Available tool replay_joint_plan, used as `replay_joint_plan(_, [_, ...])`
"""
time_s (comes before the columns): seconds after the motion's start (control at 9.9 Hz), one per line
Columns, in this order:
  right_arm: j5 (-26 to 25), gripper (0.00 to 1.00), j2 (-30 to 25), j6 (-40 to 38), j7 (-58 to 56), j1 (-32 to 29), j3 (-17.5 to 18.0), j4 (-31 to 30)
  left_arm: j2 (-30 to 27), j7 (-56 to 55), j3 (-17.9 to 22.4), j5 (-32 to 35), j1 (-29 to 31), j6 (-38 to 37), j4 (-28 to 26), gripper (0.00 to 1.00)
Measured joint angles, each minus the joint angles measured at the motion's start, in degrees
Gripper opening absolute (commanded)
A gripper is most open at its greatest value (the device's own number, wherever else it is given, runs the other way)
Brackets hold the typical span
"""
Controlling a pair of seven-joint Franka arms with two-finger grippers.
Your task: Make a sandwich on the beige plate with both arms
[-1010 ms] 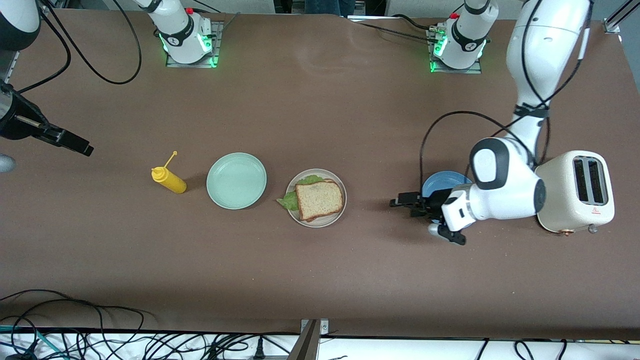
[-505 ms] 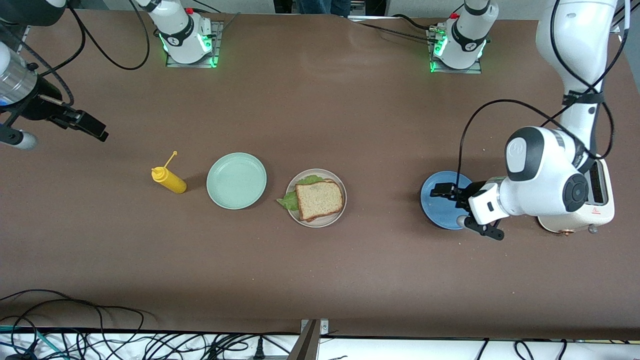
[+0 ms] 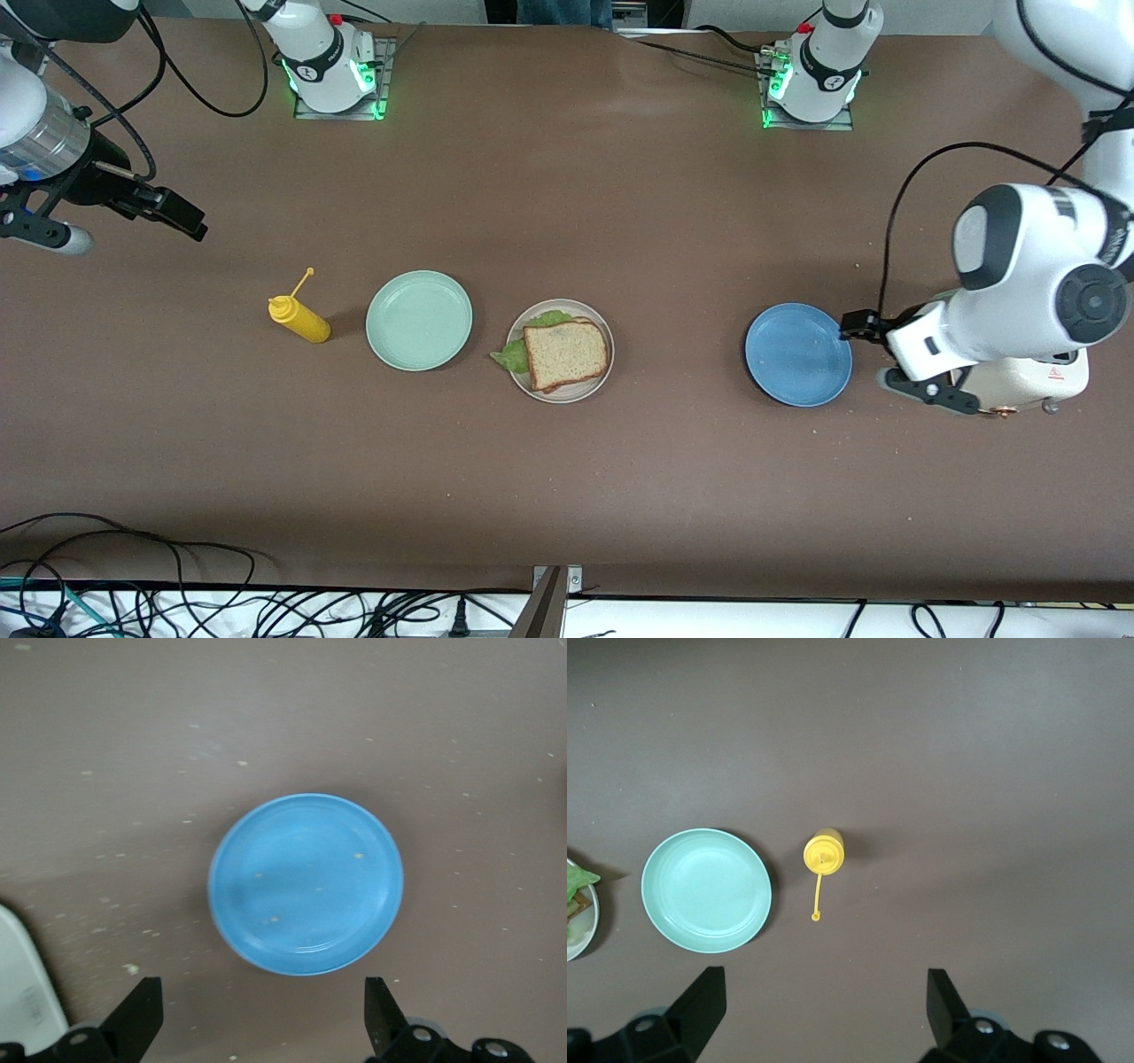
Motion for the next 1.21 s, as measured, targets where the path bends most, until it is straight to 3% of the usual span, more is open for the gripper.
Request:
replay_joint_plan(0.3, [0.0,1.0,-0.6,-0.9,-0.1,0.0,0.5,0.3,-1.3,-0.7,1.9,0.1,1.7,-2.7,3.7,1.0])
replay_joint_plan(0.81, [0.0,1.0,-1.1,-2.8,-0.2,0.0,1.0,1.2,-1.8,-8.8,1.7,0.1,1.0,-20.6,14.6,1.0])
replay_joint_plan(1.21, [1.5,1.0,-1.1,-2.8,-6.1,-0.1,-0.4,1.3,-3.2,-10.4,1.4,0.1,0.8,-27.1,17.8,1.0])
